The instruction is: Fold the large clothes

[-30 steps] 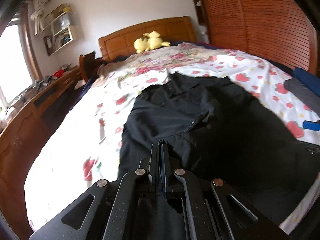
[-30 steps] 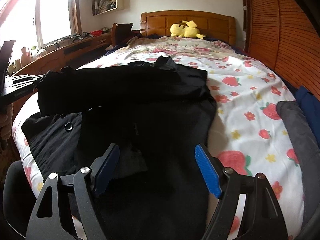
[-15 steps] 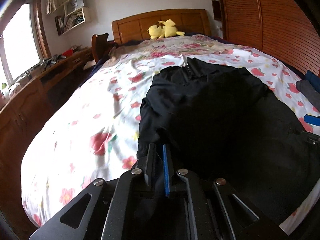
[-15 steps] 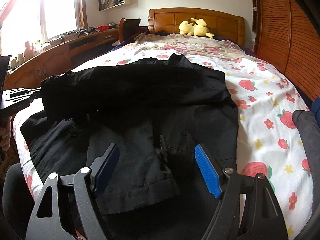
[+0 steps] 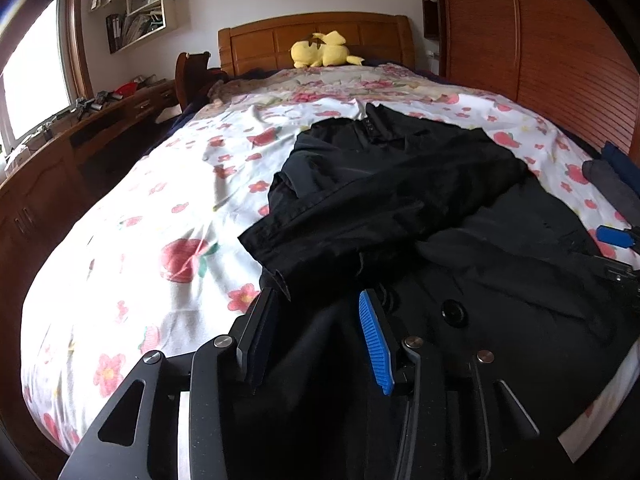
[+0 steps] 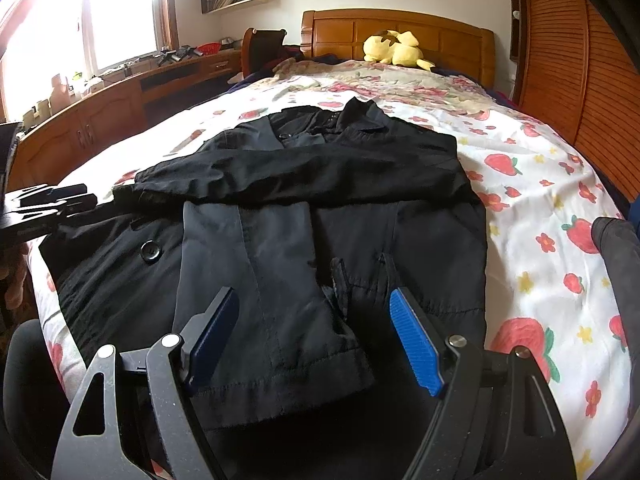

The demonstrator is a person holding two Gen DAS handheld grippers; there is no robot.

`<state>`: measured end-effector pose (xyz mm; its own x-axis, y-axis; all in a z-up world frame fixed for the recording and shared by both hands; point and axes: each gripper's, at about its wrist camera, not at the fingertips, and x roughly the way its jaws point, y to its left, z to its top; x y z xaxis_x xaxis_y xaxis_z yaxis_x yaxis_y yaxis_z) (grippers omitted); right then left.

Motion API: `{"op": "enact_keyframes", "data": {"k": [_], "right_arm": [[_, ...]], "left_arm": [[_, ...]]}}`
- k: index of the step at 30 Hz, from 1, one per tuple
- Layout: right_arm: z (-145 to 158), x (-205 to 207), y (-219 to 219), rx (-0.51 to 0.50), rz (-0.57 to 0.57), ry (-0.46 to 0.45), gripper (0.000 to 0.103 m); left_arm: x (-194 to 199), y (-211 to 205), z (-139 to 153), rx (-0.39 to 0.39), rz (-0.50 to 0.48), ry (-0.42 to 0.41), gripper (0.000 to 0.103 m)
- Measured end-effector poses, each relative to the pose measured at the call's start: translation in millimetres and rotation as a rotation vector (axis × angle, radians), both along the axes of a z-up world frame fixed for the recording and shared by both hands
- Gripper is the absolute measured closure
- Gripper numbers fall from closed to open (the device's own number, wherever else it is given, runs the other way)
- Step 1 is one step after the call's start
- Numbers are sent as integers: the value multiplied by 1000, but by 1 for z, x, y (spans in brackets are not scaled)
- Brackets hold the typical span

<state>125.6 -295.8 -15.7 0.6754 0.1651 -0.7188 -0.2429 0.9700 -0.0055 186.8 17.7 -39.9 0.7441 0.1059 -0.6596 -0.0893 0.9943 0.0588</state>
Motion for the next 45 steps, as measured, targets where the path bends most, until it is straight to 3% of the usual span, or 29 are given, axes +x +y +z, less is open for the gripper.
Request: {"op": "enact_keyframes", "data": {"k": [11, 14, 18, 32, 45], "right_arm": [[-2, -3, 1, -2, 8, 6, 24], [-1, -3, 1, -2, 7, 6, 24], [-1, -4, 1, -2, 10, 4, 24], [0, -6, 0, 0, 12, 6, 24], [-1, -5, 0, -4, 15, 14, 24]], "left_arm": [[26, 8, -8, -33, 21, 33, 59], [31, 8, -11, -9, 28, 49, 61], [29, 6, -11, 11, 29, 56, 99], [-54, -38, 35, 5, -126, -73, 100], [-77, -43, 28, 37, -151, -43, 100]]}}
